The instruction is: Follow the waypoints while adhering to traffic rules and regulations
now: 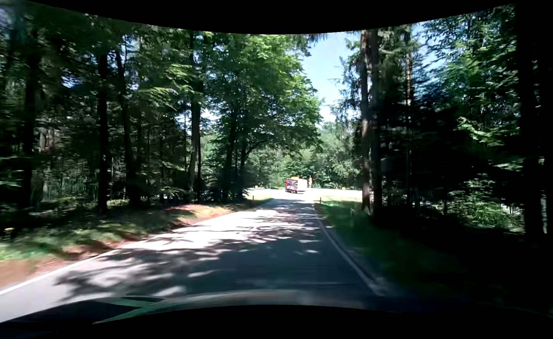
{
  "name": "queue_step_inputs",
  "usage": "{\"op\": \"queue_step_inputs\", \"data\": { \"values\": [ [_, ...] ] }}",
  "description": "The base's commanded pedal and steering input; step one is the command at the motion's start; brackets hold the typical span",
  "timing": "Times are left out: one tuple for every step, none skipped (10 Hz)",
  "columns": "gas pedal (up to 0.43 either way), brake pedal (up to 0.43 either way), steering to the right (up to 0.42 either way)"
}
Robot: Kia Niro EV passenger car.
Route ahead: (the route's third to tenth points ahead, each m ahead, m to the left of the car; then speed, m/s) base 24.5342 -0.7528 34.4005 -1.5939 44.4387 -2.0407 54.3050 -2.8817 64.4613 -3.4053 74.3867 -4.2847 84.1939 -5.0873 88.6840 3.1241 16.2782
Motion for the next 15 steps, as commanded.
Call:
{"op": "queue_step_inputs", "data": {
  "values": [
    [0.0, 0.207, 0.035],
    [0.0, 0.213, 0.034],
    [0.0, 0.213, 0.033],
    [0.0, 0.22, 0.032],
    [0.0, 0.22, 0.029],
    [0.0, 0.22, 0.028],
    [0.0, 0.226, 0.026],
    [0.0, 0.226, 0.025],
    [0.0, 0.226, 0.023],
    [0.0, 0.226, 0.02],
    [0.0, 0.232, 0.018],
    [0.0, 0.232, 0.015],
    [0.0, 0.238, 0.013],
    [0.0, 0.244, 0.012],
    [0.0, 0.25, 0.01]
  ]
}}
